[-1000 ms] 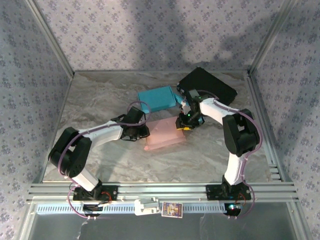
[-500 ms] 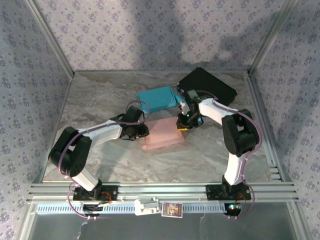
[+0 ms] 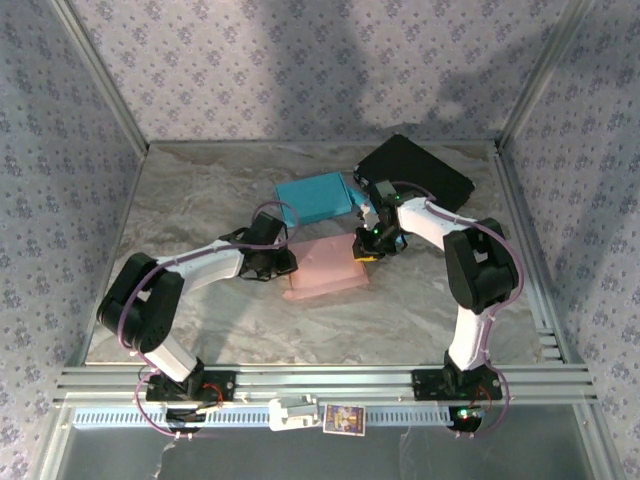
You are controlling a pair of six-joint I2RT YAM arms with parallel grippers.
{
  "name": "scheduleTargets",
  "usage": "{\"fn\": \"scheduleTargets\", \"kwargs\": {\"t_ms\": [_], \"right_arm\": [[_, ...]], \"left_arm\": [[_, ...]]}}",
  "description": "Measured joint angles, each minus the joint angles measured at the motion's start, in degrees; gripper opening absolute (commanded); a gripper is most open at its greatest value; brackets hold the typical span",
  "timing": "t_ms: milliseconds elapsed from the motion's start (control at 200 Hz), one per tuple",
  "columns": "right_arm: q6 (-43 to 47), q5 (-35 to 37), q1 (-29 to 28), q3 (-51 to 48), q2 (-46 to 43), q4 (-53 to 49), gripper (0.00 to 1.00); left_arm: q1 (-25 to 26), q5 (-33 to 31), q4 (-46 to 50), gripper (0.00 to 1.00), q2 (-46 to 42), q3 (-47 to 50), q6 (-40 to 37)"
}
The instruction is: Fold the paper box
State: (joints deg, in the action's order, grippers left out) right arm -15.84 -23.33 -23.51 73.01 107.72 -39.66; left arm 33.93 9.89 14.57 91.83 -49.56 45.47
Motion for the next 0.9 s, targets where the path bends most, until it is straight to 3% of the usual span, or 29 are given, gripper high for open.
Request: {"fn": "scheduleTargets", "kwargs": {"t_ms": [185,340,540,899], "right_arm": [[0.31,-0.39,0.28,-0.2,-0.39,0.13,0.34],[1.07,-4.72,3.26,-3.52,-2.97,1.6,0.49],[2.32,-11.15,7.58,-6.49,-5.07,4.26,0.53],[2.71,-16.35,7.63,-8.59,-3.48,7.32,0.56]], "left_arm": [[-0.15,0.0,0.28,0.12,-0.24,0.0,-0.11],[-0.63,1.07,-0.74,0.08,-0.33,0.52,-0.87],[-2.93,5.05,-5.77,0.08,-2.1,4.52,-1.7],[-8.57,14.27,-13.62,0.06,-3.63,10.47,-4.46]]}}
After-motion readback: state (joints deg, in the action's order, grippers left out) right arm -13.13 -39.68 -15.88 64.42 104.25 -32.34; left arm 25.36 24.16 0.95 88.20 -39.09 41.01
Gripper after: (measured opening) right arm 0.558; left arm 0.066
